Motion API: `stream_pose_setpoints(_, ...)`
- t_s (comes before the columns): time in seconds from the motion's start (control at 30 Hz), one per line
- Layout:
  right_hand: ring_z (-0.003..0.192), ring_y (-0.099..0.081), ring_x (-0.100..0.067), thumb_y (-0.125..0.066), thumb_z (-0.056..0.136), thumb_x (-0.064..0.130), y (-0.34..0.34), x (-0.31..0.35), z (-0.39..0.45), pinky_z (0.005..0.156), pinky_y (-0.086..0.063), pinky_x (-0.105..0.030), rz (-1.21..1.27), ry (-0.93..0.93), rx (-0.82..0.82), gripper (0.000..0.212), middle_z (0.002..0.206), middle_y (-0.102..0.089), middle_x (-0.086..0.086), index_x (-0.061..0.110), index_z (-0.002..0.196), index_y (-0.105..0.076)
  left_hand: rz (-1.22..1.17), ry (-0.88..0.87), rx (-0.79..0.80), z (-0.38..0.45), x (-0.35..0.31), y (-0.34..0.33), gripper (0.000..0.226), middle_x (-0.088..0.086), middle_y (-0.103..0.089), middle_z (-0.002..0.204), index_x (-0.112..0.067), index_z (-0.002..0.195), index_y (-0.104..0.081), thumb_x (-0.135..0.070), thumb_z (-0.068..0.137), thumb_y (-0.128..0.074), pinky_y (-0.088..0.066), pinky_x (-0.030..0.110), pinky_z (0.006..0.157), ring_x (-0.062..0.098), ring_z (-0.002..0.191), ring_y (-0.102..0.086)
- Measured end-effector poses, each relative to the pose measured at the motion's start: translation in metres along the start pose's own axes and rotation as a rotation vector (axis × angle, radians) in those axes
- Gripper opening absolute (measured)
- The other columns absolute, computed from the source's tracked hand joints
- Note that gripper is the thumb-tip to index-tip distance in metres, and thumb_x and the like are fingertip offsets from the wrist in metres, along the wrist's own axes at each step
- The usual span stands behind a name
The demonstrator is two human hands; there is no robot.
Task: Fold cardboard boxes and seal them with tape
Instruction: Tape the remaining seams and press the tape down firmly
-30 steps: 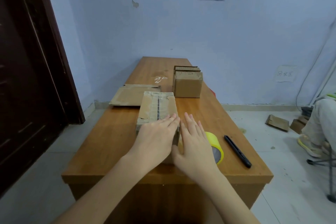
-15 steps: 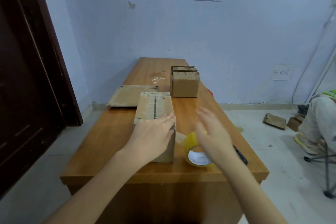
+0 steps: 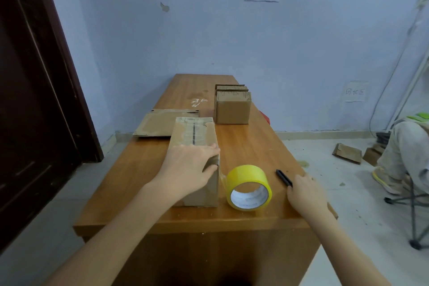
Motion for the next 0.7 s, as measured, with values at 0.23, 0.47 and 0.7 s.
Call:
stream_pose_setpoints(0.23,0.053,-0.044,-0.018,-0.044,0.098,0.014,0.037,0.005,-0.012,0.048,-0.032,-0.031,0.55,-0.006,-0.118,0.014,0.067,-0.045,-0.001,0.004,0.106,-0.038,-0.046,0.003,-0.028,0.002,0.009,-0.004,0.039,-0.022,-0.055,0.132,-0.042,0.136,-0.046,-0.04,0.097,-0.044,-0.045,0.025,0.086,0.008,0.118,-0.054)
stream_pose_setpoints(0.47,0.043,-0.037,-0.008,-0.034,0.099,0.008,0.079,0.055,-0.064,0.037,-0.029,-0.02,1.117,0.114,0.387,0.024,0.076,-0.051,-0.005,0.018,0.116,-0.048,-0.068,-0.007,0.008,0.002,0.015,-0.006,0.042,-0.031,-0.043,0.137,-0.045,0.138,-0.041,-0.042,0.096,-0.045,-0.045,0.022,0.086,0.003,0.122,-0.05)
stream_pose_setpoints(0.7,0.052,-0.038,-0.011,-0.037,0.102,0.02,0.088,0.092,-0.087,0.05,-0.032,-0.025,0.816,0.402,0.301,0.029,0.063,-0.046,0.002,0.021,0.125,-0.056,-0.065,-0.006,0.006,0.002,0.015,-0.005,0.043,-0.031,-0.043,0.137,-0.045,0.138,-0.041,-0.045,0.095,-0.047,-0.044,0.021,0.087,0.002,0.123,-0.048)
Point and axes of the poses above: each hand's wrist, its own z-axis towards the middle knuckle, its own y-axis out of the back of the hand, x = y × z, the point moved 7 cm from there along z, towards the middle knuckle
